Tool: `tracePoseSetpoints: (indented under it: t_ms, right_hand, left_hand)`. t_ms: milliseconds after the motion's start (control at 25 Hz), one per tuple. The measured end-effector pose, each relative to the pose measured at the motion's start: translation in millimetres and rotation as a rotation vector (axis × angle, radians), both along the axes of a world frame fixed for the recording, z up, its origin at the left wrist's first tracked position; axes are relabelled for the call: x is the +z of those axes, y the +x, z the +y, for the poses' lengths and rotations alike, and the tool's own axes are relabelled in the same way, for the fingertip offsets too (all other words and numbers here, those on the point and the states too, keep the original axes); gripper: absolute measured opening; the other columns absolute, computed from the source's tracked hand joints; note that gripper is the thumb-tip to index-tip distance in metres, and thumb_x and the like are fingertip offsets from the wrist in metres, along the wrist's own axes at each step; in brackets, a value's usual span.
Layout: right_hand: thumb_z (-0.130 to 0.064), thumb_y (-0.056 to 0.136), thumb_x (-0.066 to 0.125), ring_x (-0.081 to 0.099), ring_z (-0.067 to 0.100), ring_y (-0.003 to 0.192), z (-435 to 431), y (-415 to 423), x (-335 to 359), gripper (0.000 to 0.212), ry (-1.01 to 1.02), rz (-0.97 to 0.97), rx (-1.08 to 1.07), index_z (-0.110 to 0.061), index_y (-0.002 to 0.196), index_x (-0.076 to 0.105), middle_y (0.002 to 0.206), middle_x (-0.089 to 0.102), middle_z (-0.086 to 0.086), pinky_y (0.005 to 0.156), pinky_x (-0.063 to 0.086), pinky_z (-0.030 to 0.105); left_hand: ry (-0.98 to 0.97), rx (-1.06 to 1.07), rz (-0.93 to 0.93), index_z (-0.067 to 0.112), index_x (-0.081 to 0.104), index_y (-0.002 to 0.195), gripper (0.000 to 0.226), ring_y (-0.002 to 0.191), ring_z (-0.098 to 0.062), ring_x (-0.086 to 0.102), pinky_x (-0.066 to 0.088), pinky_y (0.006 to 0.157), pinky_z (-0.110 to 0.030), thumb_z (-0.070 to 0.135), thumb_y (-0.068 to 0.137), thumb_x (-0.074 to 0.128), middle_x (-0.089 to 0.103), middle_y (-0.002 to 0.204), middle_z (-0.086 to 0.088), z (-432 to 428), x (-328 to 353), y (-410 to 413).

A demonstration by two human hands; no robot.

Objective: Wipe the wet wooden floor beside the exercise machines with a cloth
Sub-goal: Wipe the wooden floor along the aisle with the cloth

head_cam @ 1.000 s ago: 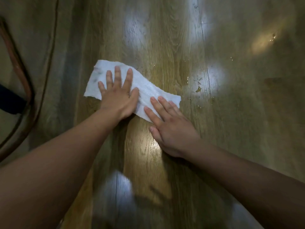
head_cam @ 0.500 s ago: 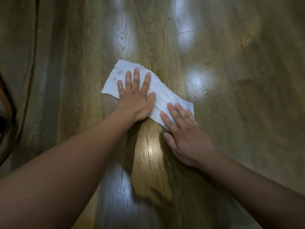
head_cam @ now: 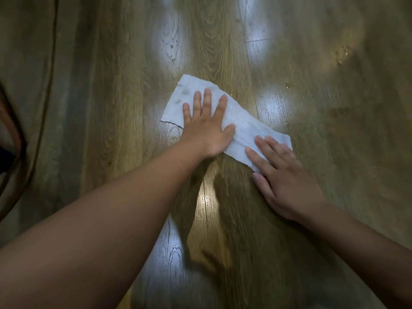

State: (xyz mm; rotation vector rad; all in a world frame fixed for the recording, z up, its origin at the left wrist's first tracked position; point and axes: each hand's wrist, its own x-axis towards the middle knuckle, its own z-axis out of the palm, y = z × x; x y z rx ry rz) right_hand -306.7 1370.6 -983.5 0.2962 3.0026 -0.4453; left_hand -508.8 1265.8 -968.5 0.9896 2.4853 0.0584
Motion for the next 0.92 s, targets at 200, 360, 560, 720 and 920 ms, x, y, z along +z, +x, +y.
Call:
tracePoseSetpoints:
  t_ms: [200, 360, 560, 720, 920]
  right_hand:
    - [-0.046, 0.102, 0.022, 0.011, 0.02, 0.154, 6, 1, -1, 0.058, -0.02, -0.01, -0.003, -0.022, 0.155, 0.032, 0.164, 0.02, 0.003, 0.125, 0.008, 0.041]
    - [-0.047, 0.102, 0.021, 0.009, 0.018, 0.154, 5, 3, 0, 0.059, -0.044, -0.008, -0.01, -0.023, 0.155, 0.03, 0.165, 0.018, 0.002, 0.124, 0.006, 0.041]
    - [-0.051, 0.101, 0.017, 0.015, 0.01, 0.152, 19, -11, 18, 0.061, -0.136, -0.062, -0.129, -0.024, 0.146, 0.048, 0.161, 0.03, -0.005, 0.123, 0.007, 0.03]
    - [-0.048, 0.1, 0.036, 0.058, 0.024, 0.113, 33, -49, 44, 0.047, 0.064, -0.087, -0.409, -0.017, 0.11, 0.071, 0.126, 0.065, 0.005, 0.09, 0.049, 0.038]
    - [-0.059, 0.1, 0.017, -0.016, 0.043, 0.15, -6, -71, 15, 0.078, 0.056, -0.331, -0.458, -0.01, 0.158, -0.003, 0.163, -0.012, 0.026, 0.123, -0.005, 0.054]
  left_hand:
    - [0.018, 0.027, 0.011, 0.032, -0.012, 0.156, 0.072, 0.145, -0.028, -0.033, -0.022, 0.115, -0.053, 0.056, 0.098, 0.024, -0.031, 0.16, -0.004, 6, -2, 3]
    - [0.0, 0.022, 0.002, 0.034, -0.012, 0.155, 0.072, 0.145, -0.028, -0.032, -0.02, 0.115, -0.055, 0.057, 0.098, 0.024, -0.03, 0.16, -0.001, 9, -2, 5]
    - [-0.002, -0.063, 0.034, 0.04, 0.0, 0.156, 0.078, 0.152, -0.025, -0.01, -0.001, 0.12, -0.053, 0.075, 0.09, 0.022, -0.01, 0.166, 0.004, -3, 16, -20]
    - [0.054, -0.124, 0.115, 0.038, -0.005, 0.156, 0.067, 0.151, -0.019, -0.017, -0.009, 0.119, -0.054, 0.063, 0.098, 0.016, -0.014, 0.165, 0.004, -24, 2, -10]
    - [0.062, -0.06, 0.129, 0.038, -0.009, 0.155, 0.065, 0.148, -0.02, -0.027, -0.017, 0.116, -0.057, 0.058, 0.098, 0.016, -0.022, 0.163, 0.002, -22, -12, -2]
